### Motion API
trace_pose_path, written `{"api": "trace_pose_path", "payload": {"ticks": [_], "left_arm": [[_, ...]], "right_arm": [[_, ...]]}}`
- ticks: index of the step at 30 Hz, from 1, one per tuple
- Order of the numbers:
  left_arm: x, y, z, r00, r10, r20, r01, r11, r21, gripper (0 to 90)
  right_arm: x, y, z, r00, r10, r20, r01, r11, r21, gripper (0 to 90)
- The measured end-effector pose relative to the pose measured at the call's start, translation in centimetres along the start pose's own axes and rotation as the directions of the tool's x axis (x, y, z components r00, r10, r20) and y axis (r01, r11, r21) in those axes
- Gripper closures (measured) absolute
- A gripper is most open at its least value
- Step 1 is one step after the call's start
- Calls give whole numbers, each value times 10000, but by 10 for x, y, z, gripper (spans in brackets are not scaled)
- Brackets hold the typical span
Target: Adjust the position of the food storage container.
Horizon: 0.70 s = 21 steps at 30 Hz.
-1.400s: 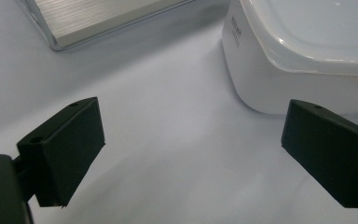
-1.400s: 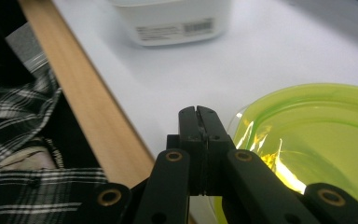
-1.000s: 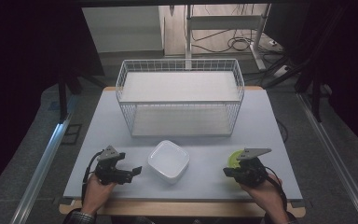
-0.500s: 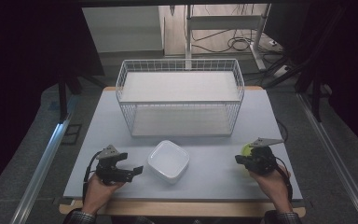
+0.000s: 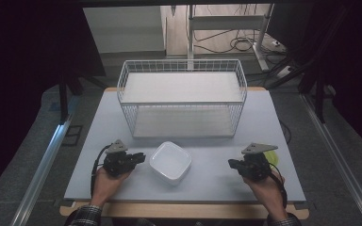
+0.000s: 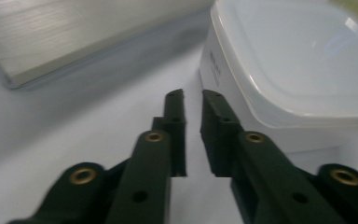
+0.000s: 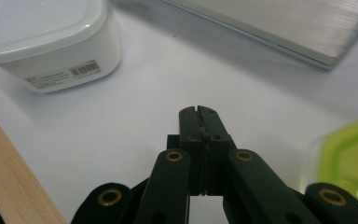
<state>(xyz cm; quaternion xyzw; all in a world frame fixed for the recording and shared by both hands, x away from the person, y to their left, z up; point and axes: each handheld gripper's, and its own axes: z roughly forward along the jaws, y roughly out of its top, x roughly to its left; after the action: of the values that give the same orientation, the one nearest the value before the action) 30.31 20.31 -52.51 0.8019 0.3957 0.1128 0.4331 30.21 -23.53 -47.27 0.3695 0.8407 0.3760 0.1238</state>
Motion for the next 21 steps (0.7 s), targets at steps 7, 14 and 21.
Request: {"api": "trace_pose_path", "payload": {"ticks": [7,14,21], "left_arm": [[-13,5,13,9990,308,326,-322,9986,427,888],[-30,8,16,9973,237,689,-272,9984,492,894],[-51,8,18,9941,559,927,-609,9967,529,891]], "right_arm": [[24,3,16,9971,-555,-527,574,9977,367,900],[34,2,26,9909,-167,-1333,209,9993,303,898],[42,2,34,9868,9,-1620,46,9994,333,896]]}}
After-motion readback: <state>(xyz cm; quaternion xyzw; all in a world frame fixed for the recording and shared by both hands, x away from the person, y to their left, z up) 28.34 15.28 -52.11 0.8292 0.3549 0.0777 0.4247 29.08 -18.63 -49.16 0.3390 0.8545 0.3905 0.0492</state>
